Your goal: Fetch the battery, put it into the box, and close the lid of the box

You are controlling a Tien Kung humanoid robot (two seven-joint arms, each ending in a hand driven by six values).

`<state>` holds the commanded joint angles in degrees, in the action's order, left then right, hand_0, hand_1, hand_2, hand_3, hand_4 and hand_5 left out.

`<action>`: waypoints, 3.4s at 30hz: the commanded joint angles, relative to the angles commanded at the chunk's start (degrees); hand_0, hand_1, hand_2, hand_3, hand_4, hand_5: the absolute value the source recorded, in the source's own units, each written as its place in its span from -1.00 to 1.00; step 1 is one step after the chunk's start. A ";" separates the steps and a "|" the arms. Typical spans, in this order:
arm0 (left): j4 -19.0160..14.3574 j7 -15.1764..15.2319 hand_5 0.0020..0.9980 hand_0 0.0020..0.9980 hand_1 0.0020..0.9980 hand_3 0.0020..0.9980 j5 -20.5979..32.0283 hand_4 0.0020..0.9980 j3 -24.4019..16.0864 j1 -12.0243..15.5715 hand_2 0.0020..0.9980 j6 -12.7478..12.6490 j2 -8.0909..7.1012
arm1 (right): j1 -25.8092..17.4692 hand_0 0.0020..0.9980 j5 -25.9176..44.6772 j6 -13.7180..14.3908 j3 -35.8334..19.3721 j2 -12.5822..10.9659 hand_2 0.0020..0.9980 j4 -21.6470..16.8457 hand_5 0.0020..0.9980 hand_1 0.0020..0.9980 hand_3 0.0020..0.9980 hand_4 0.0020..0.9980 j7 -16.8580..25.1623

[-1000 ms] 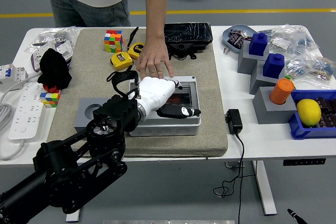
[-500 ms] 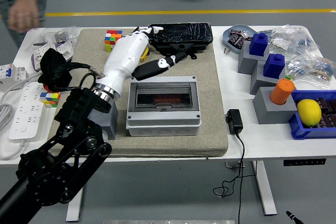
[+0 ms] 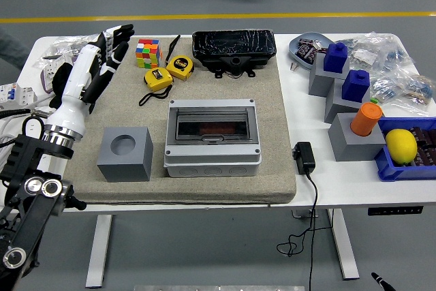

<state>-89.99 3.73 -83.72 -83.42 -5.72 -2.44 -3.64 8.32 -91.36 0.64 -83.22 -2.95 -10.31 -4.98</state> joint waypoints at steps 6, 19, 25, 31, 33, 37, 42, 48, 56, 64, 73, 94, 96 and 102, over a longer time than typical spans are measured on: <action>0.73 -8.42 1.00 0.55 0.71 0.66 7.93 1.00 -2.07 1.50 0.67 1.93 0.20 | 0.25 0.58 0.42 -0.14 0.55 -0.03 0.43 0.00 0.95 0.42 0.53 1.00 0.10; 1.29 -7.43 1.00 0.54 0.69 0.67 8.28 1.00 -1.32 2.03 0.67 0.53 0.25 | 0.03 0.58 0.40 -0.24 1.36 -0.32 0.43 0.00 0.95 0.42 0.53 1.00 -0.06; 1.27 -7.46 1.00 0.53 0.68 0.67 8.36 1.00 -1.28 2.07 0.66 0.42 0.24 | 0.15 0.58 0.54 -0.28 1.66 -0.37 0.43 0.00 0.95 0.42 0.53 1.00 -0.04; 1.31 -7.45 1.00 0.51 0.63 0.66 8.53 1.00 -1.13 2.11 0.63 0.04 0.18 | 0.16 0.58 0.50 -0.31 1.70 -0.42 0.43 0.00 0.95 0.42 0.53 1.00 -0.03; 1.26 -7.50 1.00 0.51 0.63 0.66 8.49 1.00 -1.08 2.18 0.63 0.02 0.18 | 0.11 0.58 0.47 -0.32 1.66 -0.39 0.43 0.00 0.95 0.42 0.53 1.00 -0.03; 1.24 -7.61 1.00 0.51 0.61 0.66 8.31 1.00 -1.03 2.21 0.62 -0.17 0.16 | 0.12 0.58 0.53 -0.32 1.70 -0.36 0.43 0.00 0.96 0.42 0.53 1.00 -0.02; 1.38 -7.18 1.00 0.51 0.61 0.66 8.60 1.00 -0.94 2.09 0.62 -0.55 0.22 | 0.13 0.58 0.59 -0.32 1.81 -0.20 0.43 0.00 0.96 0.42 0.53 1.00 -0.06; 1.54 -7.06 1.00 0.50 0.60 0.63 8.80 1.00 -0.75 2.02 0.60 -0.62 0.28 | 0.18 0.58 0.51 -0.30 1.80 -0.15 0.43 0.00 0.96 0.42 0.53 1.00 -0.13; 1.65 -6.89 1.00 0.49 0.58 0.59 9.19 1.00 -0.59 2.09 0.57 -1.07 0.33 | 0.29 0.58 0.66 -0.28 1.91 -0.20 0.43 0.00 0.98 0.42 0.53 1.00 -0.10; 1.75 -6.75 1.00 0.48 0.58 0.59 9.40 1.00 -0.53 2.02 0.56 -1.35 0.35 | 0.29 0.58 0.59 -0.26 1.94 -0.07 0.43 0.00 0.98 0.43 0.53 1.00 -0.14; 1.78 -6.52 1.00 0.47 0.57 0.59 9.65 1.00 -0.56 2.06 0.55 -1.69 0.36 | 0.37 0.58 0.58 -0.21 1.92 -0.15 0.43 0.00 0.99 0.42 0.53 1.00 -0.13; 2.01 -6.39 1.00 0.46 0.56 0.58 9.92 1.00 -0.25 2.14 0.55 -2.23 0.47 | 0.37 0.58 0.54 -0.16 1.77 -0.07 0.43 0.00 0.99 0.42 0.53 1.00 -0.16; 2.00 -6.36 1.00 0.46 0.56 0.58 9.92 1.00 -0.23 2.12 0.55 -2.26 0.48 | 0.40 0.58 0.62 -0.15 1.83 -0.06 0.43 0.00 0.99 0.42 0.53 1.00 -0.14; 2.17 -6.26 1.00 0.46 0.56 0.58 10.06 1.00 -0.09 2.07 0.54 -2.34 0.48 | 0.44 0.58 0.64 -0.14 1.81 -0.01 0.43 0.00 0.99 0.43 0.53 1.00 -0.14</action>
<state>-87.82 -2.53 -73.67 -83.51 -3.66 -4.78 -3.16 8.76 -90.72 0.50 -81.41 -2.97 -10.31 -5.12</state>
